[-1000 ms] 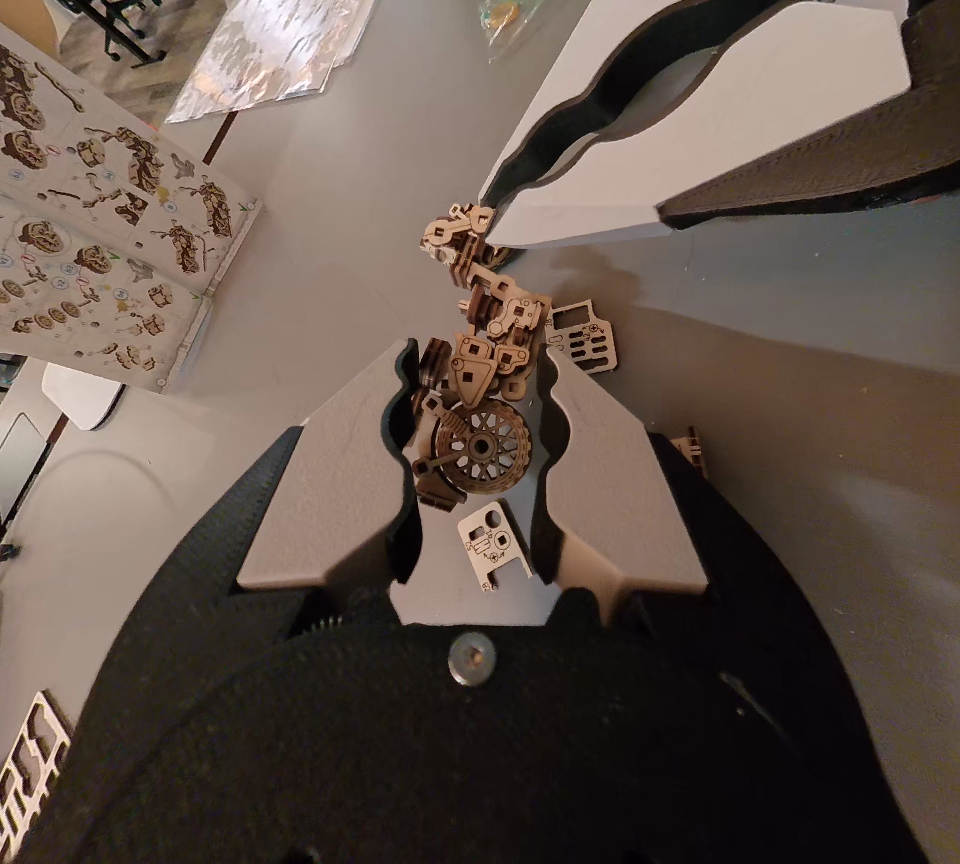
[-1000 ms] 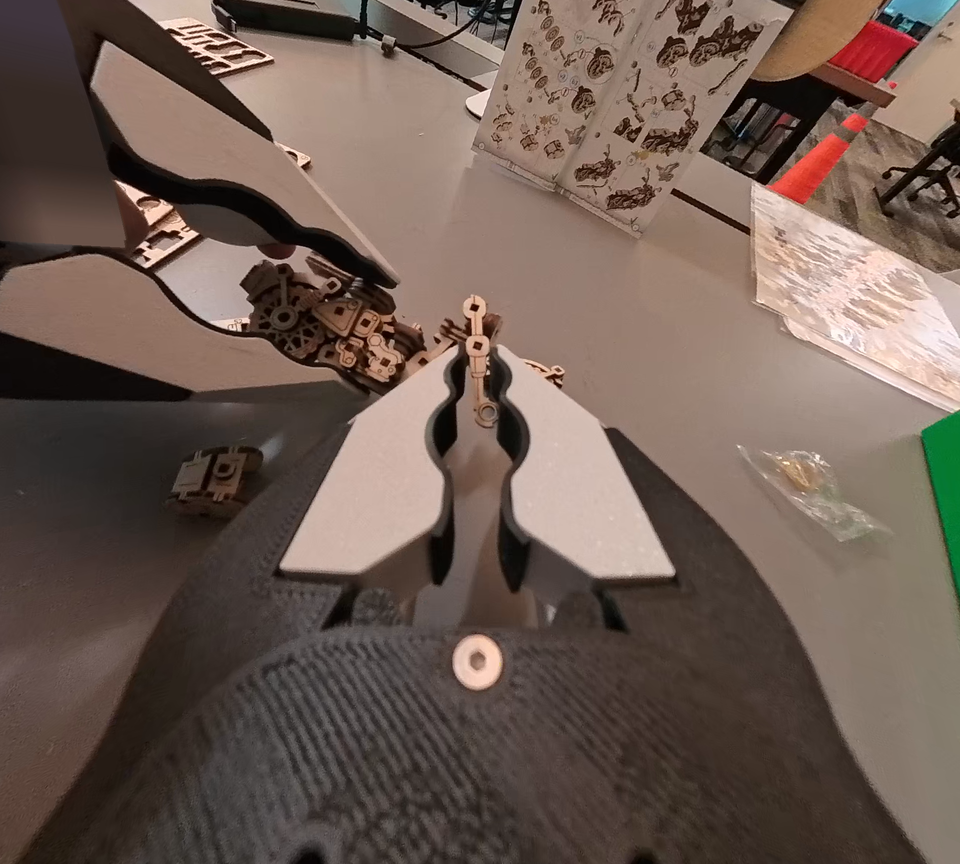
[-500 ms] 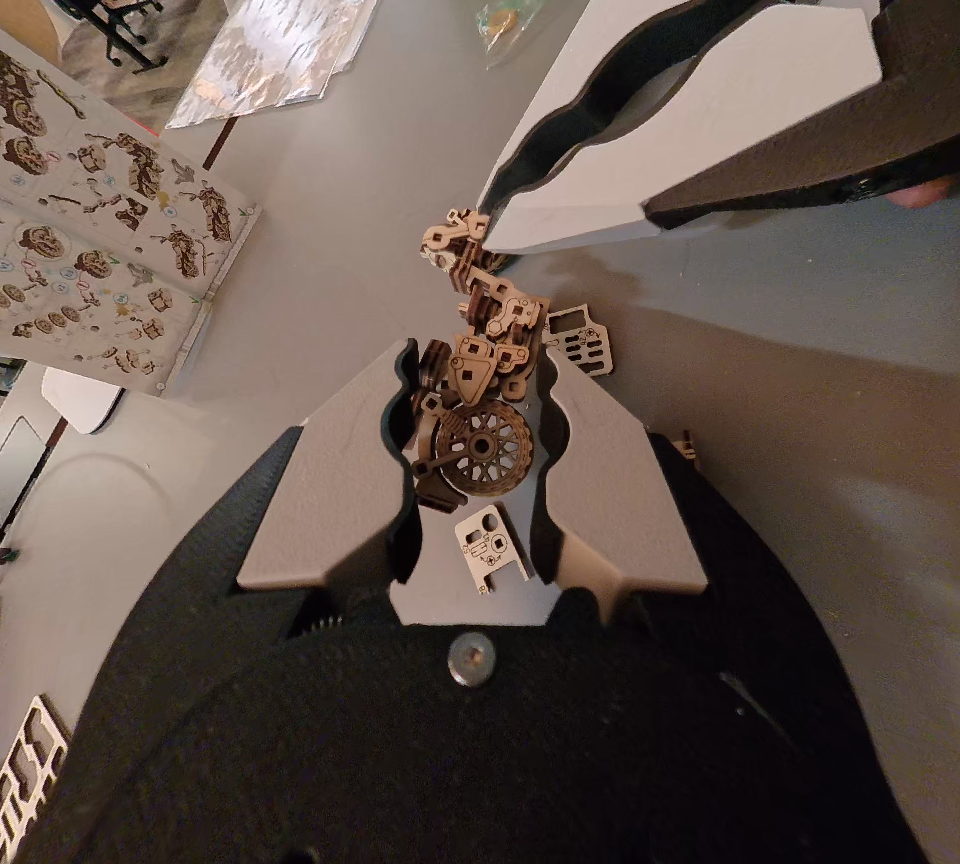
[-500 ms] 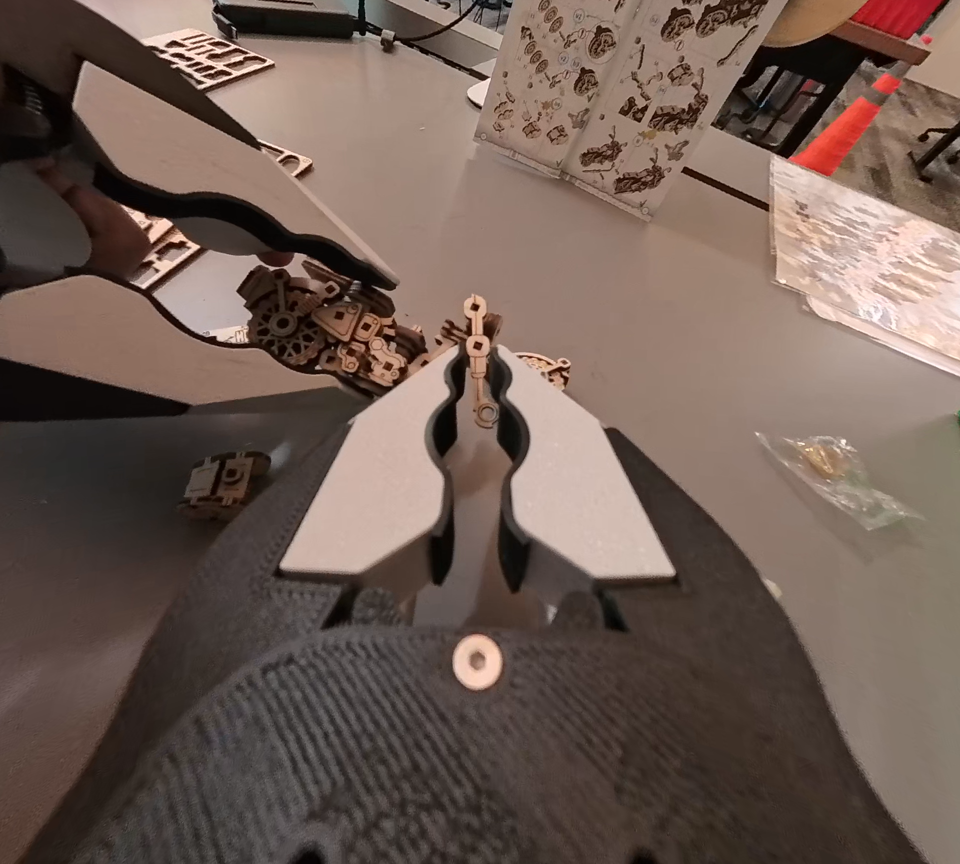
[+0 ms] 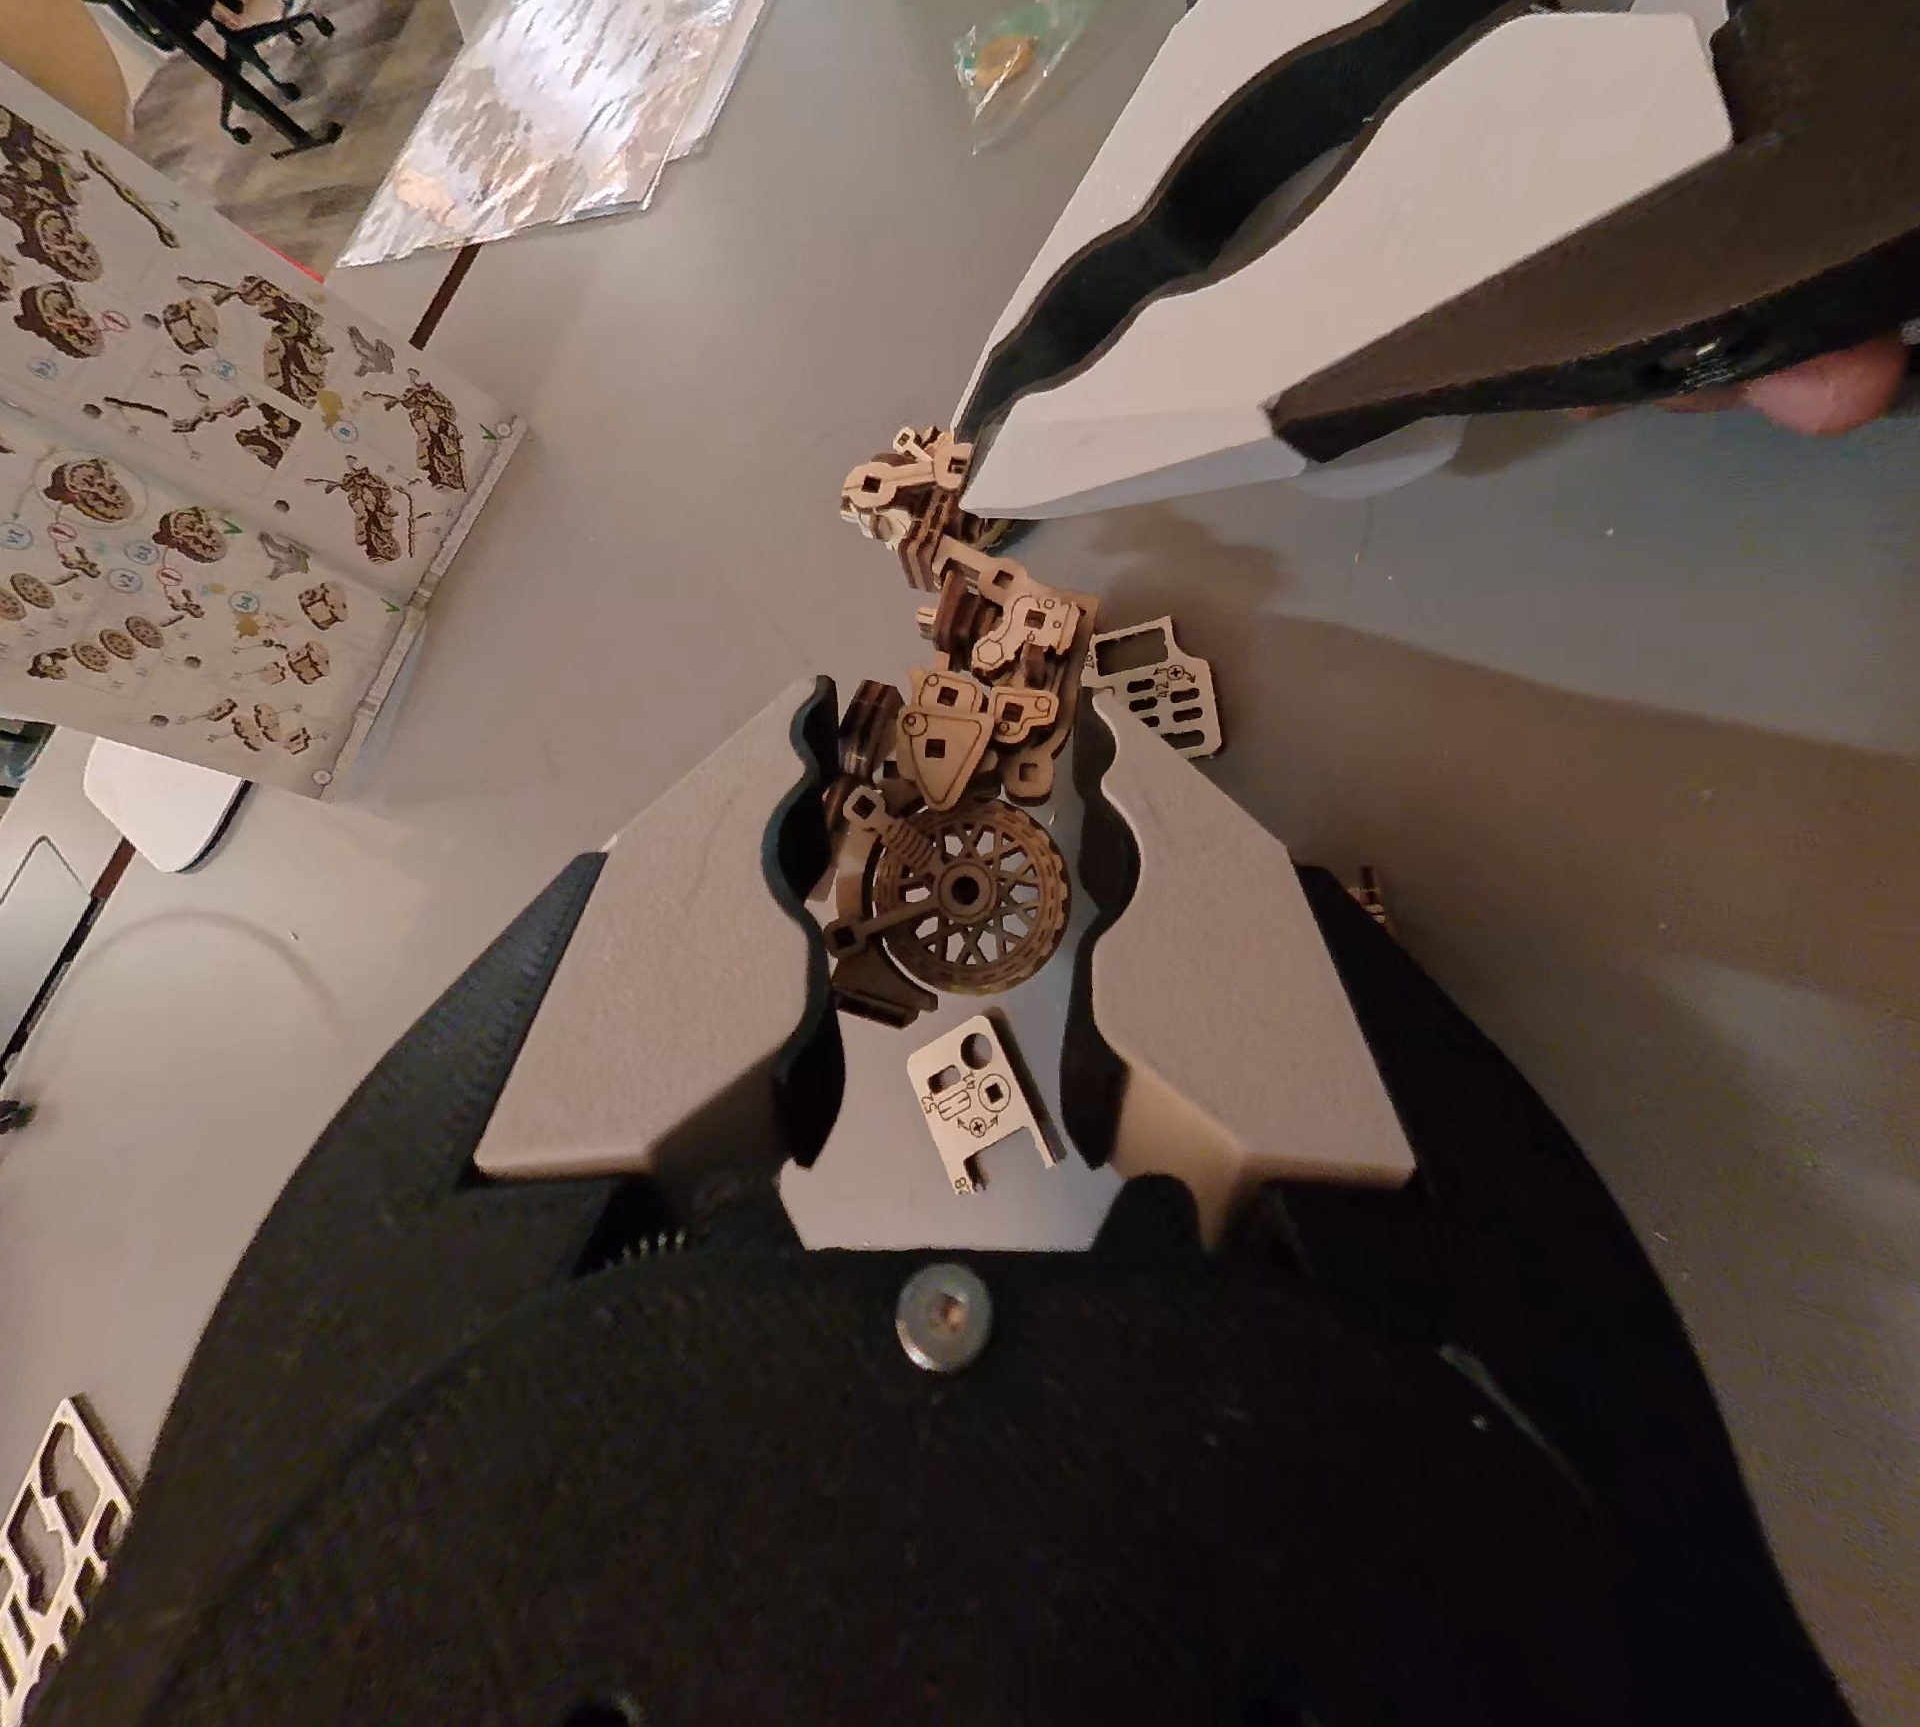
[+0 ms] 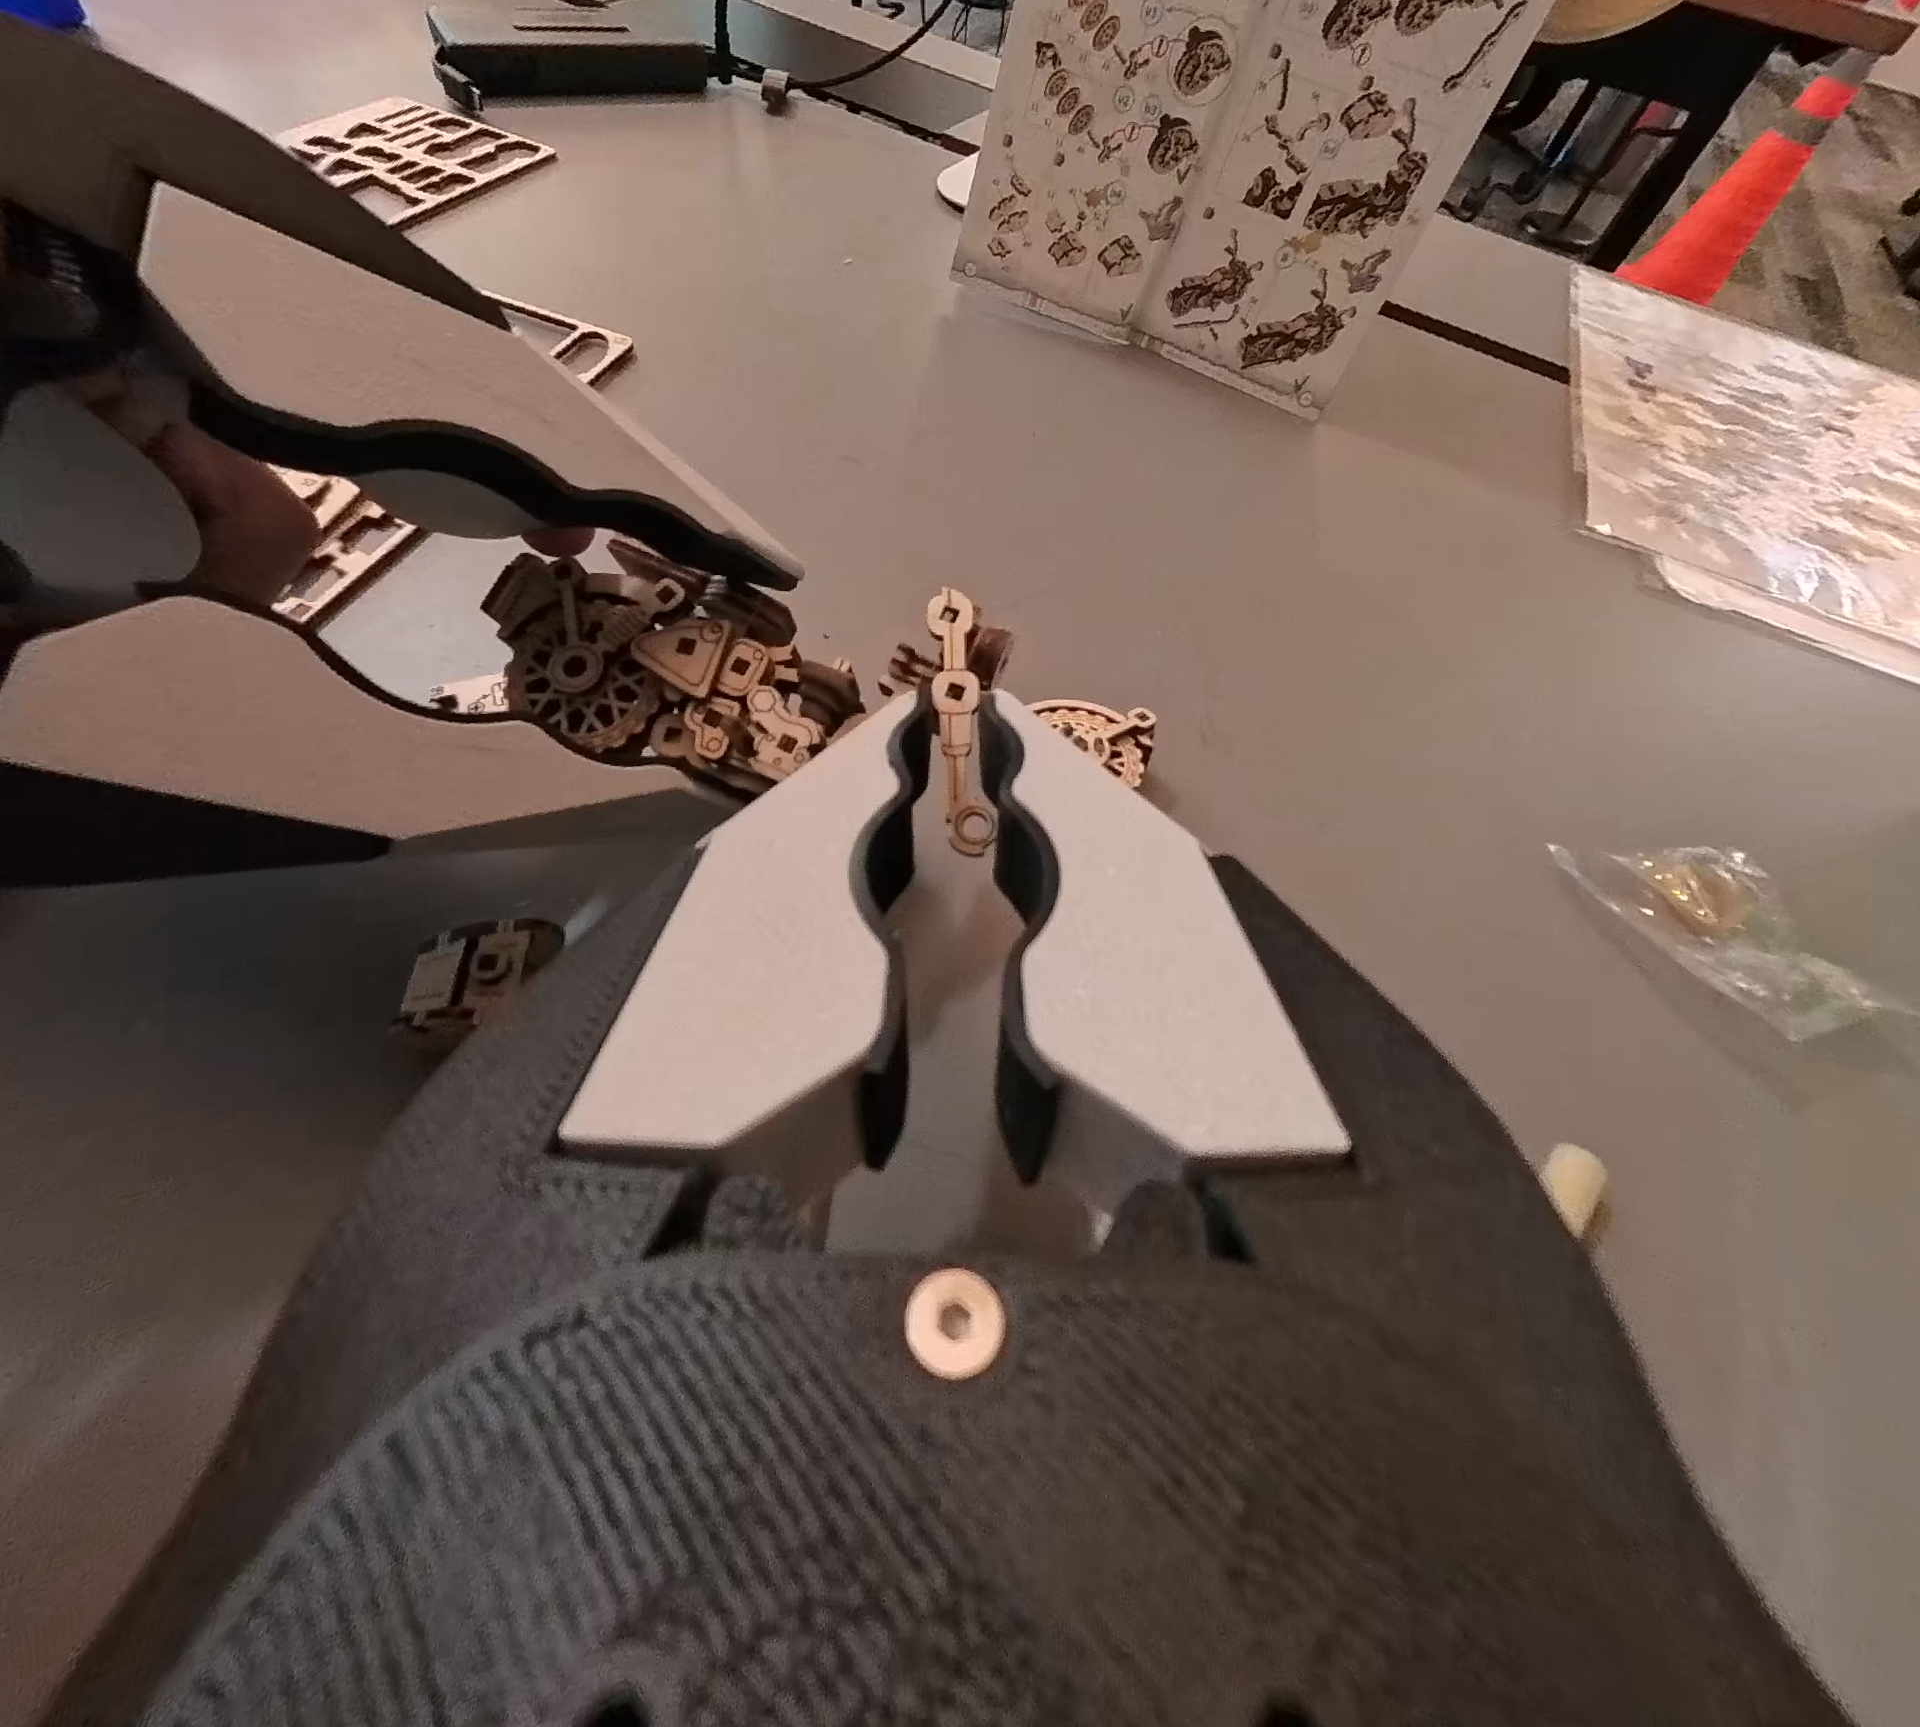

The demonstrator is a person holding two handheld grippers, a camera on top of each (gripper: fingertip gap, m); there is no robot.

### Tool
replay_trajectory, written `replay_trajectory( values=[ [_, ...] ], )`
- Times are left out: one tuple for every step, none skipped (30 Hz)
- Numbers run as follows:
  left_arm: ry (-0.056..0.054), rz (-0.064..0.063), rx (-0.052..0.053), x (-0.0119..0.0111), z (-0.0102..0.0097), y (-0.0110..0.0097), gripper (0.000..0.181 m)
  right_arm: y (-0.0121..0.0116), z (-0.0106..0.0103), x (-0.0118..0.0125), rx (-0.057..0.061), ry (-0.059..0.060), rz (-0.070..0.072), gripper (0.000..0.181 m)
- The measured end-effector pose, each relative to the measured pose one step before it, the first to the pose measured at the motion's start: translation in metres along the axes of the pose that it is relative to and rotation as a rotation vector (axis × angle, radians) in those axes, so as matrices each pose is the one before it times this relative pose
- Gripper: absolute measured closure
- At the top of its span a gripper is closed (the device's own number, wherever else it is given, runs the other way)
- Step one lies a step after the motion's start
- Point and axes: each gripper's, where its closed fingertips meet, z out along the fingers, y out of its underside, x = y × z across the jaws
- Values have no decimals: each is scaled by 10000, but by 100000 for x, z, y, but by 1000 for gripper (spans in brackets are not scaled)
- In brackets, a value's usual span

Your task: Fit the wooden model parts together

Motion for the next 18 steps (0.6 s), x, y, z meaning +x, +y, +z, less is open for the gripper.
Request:
replay_trajectory(
  values=[
    [-5,4,6,7,-7,-10,138,10,15,12,-8,-6,36,174],
    [-2,3,4,7,3,-13,138,16,3,22,-9,-7,26,174],
    [-1,0,5,-10,-8,-8,138,9,4,16,-6,2,20,174],
    [-4,-3,2,-3,1,-2,138,5,3,25,-1,1,17,174],
    [-5,-3,-3,-17,-2,12,138,-7,-3,-1,0,-9,16,174],
    [-2,-1,-1,-23,5,10,138,5,-5,-14,-1,-8,16,174],
    [0,-5,-5,-4,2,22,138,3,3,0,-2,-5,10,174],
    [-2,-4,-2,-12,-1,9,138,12,9,-4,-4,-4,4,174],
    [-3,2,5,-2,9,1,138,9,0,7,-6,-1,8,174],
    [1,0,-1,2,-1,2,138,5,6,14,-3,-1,17,174],
    [2,-3,-2,-3,4,4,138,-2,-2,8,-3,-5,31,174],
    [-1,-3,5,5,9,1,138,15,2,1,-9,-15,40,174],
    [0,1,4,12,3,-13,138,13,3,-4,-7,-16,43,174],
    [1,3,0,7,-6,-1,138,5,-7,12,-5,-17,45,174],
    [-1,0,-3,-6,10,-2,138,-1,6,11,-5,-13,50,174],
    [-3,-6,9,8,1,-13,138,13,-1,12,-7,-10,47,174],
    [2,-8,10,0,-4,-29,138,9,8,25,-6,-5,44,174],
    [0,-5,1,-1,-5,-9,138,-2,1,20,-4,1,45,174]
  ],
)
